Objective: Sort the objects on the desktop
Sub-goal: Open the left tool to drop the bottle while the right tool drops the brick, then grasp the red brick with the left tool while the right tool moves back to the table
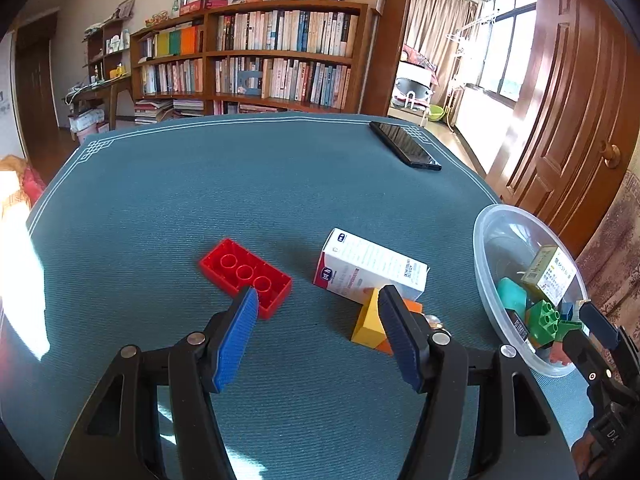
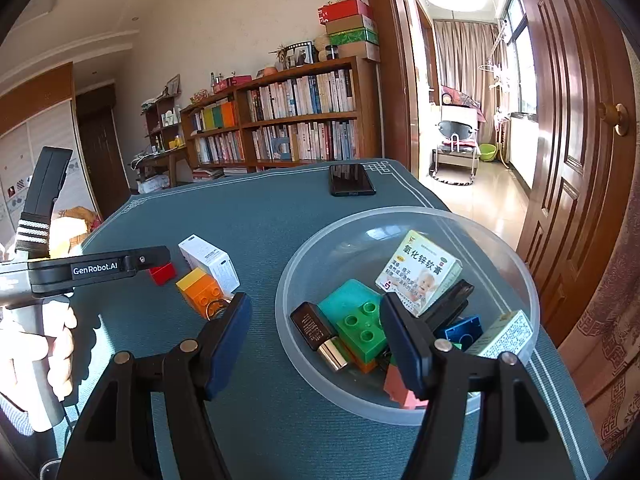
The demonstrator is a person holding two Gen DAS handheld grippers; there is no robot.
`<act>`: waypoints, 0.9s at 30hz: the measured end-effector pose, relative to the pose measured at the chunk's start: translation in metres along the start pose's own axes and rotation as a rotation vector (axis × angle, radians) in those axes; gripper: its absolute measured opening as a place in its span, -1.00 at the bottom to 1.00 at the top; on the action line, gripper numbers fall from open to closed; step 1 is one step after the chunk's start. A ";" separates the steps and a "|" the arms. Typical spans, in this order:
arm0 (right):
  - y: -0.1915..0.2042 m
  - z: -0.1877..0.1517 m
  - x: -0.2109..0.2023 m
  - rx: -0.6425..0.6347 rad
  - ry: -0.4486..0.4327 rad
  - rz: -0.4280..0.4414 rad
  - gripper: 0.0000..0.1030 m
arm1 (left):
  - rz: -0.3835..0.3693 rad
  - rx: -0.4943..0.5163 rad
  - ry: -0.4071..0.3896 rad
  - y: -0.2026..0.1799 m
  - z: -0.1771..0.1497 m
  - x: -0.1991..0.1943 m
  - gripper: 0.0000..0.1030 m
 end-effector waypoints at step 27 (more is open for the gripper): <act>0.078 -0.030 0.023 -0.035 0.107 0.225 0.38 | 0.181 -0.076 0.090 0.042 0.000 0.063 0.28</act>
Point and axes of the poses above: each gripper's, at about its wrist camera, not at the fingertips, and x roughly the way its jaws point, y to its left, z to its top, the point moved 7 cm from there along x, roughly the way its jaws point, and after that the axes turned 10 degrees about -y, right-handed, at the moved point
